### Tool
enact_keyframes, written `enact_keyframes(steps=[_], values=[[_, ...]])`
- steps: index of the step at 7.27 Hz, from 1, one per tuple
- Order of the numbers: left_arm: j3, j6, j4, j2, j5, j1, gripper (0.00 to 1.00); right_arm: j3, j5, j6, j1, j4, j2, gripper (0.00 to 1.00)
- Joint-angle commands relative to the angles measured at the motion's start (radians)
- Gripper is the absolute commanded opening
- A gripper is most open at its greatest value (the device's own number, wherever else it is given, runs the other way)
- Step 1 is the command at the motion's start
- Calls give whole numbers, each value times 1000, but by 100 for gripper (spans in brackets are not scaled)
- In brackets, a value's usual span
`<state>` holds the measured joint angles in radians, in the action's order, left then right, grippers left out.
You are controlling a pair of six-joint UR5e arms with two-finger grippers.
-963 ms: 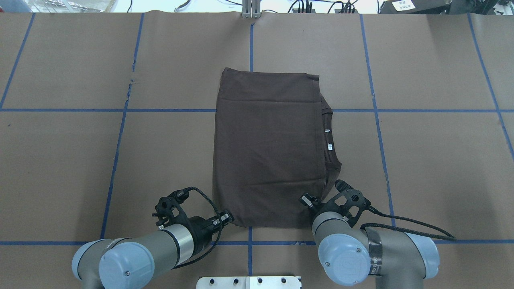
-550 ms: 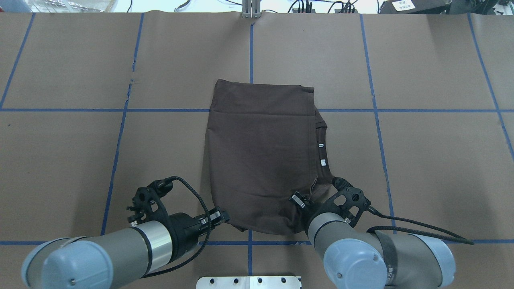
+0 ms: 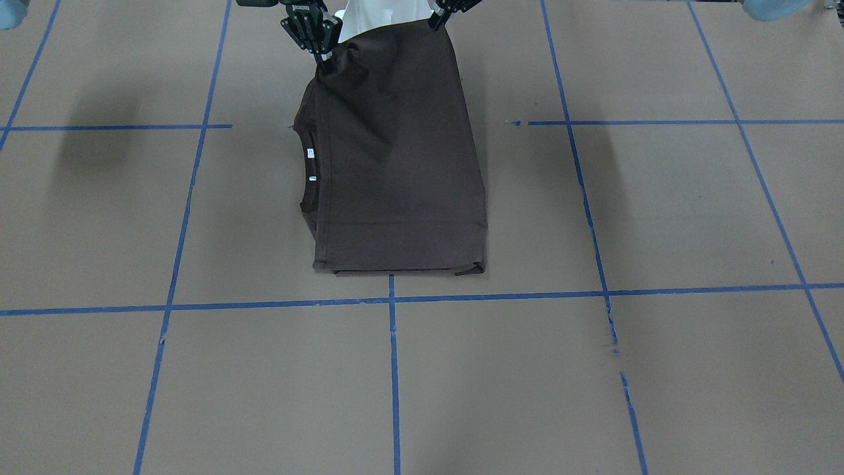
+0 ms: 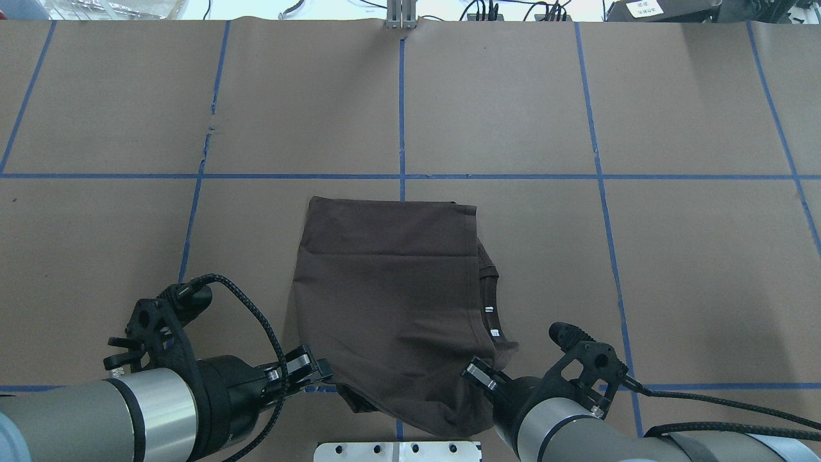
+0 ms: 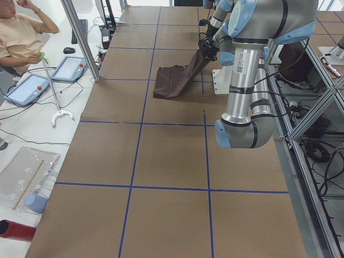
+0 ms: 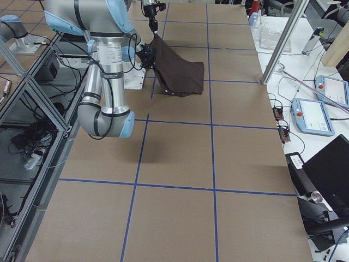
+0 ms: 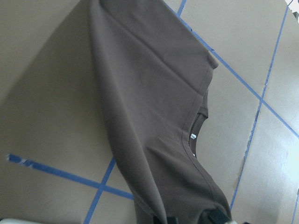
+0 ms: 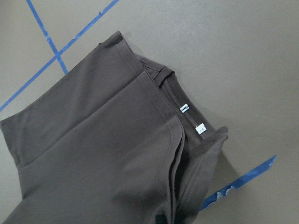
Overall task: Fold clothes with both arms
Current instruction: 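Lift the near edge with both grippers and fold it toward the far edge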
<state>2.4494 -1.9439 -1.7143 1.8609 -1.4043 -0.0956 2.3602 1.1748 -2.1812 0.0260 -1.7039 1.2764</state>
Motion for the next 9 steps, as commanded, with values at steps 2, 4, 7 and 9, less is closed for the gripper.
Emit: enact_keyframes(steps=[2,4,7,9], values=[[-116,97,19,59,-10,-68,0,-120,0,6,-73,-14,-44,0],[-179,187,19,96,-43,-178,0,-217,14,14,-162,-14,-132,0],[-363,269,9,179,-82,-289,0,-352,57,57,-260,-10,-224,0],[-465,305,-33,187,-81,-328,0,-425,58,66,-291,57,-230,0]])
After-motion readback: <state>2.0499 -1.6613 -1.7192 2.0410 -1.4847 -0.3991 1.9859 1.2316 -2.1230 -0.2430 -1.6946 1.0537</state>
